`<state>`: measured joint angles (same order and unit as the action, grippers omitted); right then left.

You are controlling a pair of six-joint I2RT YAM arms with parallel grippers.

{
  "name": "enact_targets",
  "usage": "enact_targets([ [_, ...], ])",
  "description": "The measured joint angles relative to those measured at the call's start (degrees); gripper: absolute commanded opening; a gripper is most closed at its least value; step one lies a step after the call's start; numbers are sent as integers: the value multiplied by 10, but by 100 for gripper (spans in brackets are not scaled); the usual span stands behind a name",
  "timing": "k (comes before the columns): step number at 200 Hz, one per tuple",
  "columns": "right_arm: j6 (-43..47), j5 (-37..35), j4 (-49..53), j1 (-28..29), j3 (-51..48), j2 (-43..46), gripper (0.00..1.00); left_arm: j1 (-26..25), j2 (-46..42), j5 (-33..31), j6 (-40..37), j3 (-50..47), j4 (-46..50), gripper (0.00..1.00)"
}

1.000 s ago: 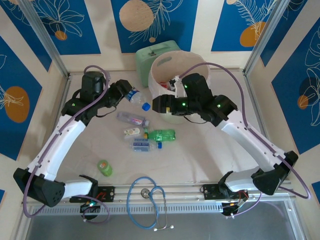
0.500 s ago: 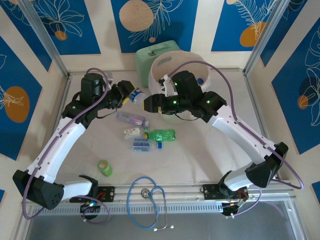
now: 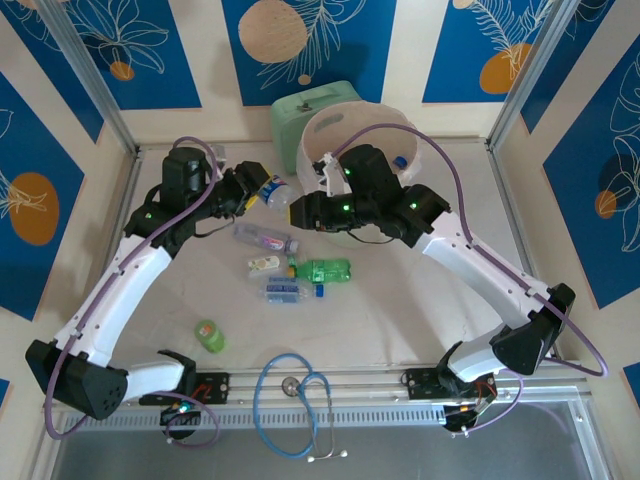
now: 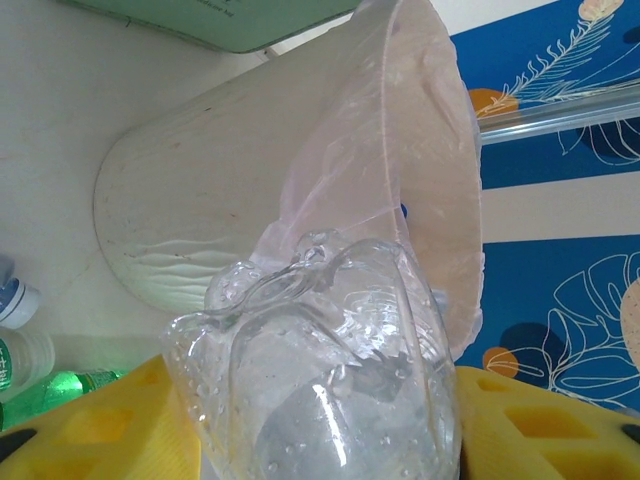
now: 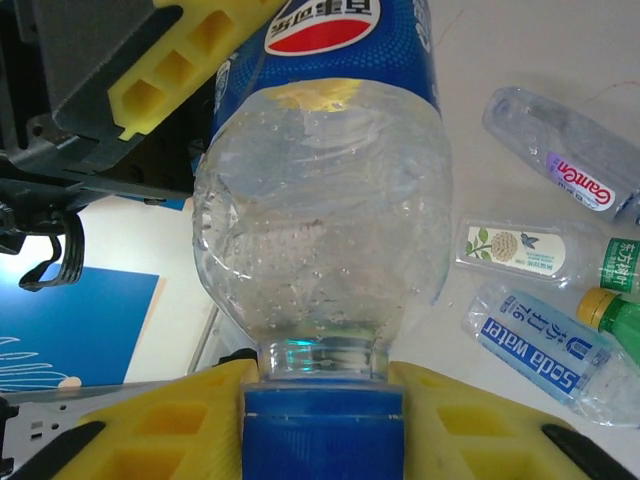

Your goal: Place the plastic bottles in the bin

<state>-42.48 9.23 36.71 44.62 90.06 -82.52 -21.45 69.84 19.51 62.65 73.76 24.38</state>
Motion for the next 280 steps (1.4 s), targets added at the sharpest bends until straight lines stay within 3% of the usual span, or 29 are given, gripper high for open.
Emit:
enact_targets([
  [18,1,-2,2,0,0,0,30,1,-1,1,-4,-3,-7,98],
  [21,0,-2,2,0,0,0,30,1,-2,2,0,-5,-10,100],
  [56,5,-22,12,-1,12,0,30,1,-6,1,-30,-1,-11,100],
  [83,16,-44,36,-23,48,3,30,2,-9,-36,-78,45,26,100],
  [125,31,-77,55,-116,111,18,30,12,-46,-114,-125,55,78,100],
  [161,30,-77,63,-206,118,19,31,17,-53,-153,-129,-22,103,99],
  [189,30,-69,64,-242,118,-1,31,20,-46,-171,-129,-74,119,98],
  [202,31,-61,67,-252,125,-20,38,24,-45,-172,-128,-89,119,97],
  [233,40,-48,80,-261,172,-85,67,32,-31,-173,-126,-108,113,100],
  [280,57,-45,103,-249,199,-109,70,49,14,-172,-112,-151,82,100],
])
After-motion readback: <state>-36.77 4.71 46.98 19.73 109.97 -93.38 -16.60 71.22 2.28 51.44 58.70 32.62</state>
